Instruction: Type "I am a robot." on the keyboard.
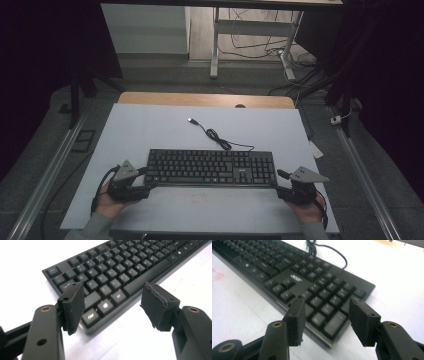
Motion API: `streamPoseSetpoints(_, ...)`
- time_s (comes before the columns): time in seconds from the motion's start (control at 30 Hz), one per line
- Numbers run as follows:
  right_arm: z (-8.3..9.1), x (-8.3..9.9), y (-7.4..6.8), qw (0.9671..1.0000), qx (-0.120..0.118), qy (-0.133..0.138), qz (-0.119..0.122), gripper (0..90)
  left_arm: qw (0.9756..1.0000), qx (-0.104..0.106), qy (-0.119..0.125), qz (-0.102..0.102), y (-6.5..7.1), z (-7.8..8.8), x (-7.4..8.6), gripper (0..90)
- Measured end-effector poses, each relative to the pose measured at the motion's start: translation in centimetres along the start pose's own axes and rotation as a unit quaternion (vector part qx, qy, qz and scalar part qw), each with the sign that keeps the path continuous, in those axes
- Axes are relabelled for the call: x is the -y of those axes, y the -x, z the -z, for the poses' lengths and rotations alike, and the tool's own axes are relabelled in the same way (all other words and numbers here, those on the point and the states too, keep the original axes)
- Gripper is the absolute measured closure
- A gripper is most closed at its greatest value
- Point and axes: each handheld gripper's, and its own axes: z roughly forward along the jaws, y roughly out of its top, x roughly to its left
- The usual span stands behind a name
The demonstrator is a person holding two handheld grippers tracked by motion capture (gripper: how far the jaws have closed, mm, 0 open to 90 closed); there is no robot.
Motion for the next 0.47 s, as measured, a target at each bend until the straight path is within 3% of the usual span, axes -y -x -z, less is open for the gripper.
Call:
streamPoseSetpoints(0.17, 0.16, 0.65, 0.39, 1.0, 0.004, -0.008, -0.002, 47.4, 0.9998, -0.003, 0.012, 0.013, -0.66, 0.09, 0.0, 35.5)
streamPoseSetpoints(0.47, 0.02, 0.75, 0.57, 0.9999, 0.008, -0.006, 0.007, 46.3, 1.0, -0.002, 0.006, 0.005, -0.44, -0.34, -0.08, 35.4)
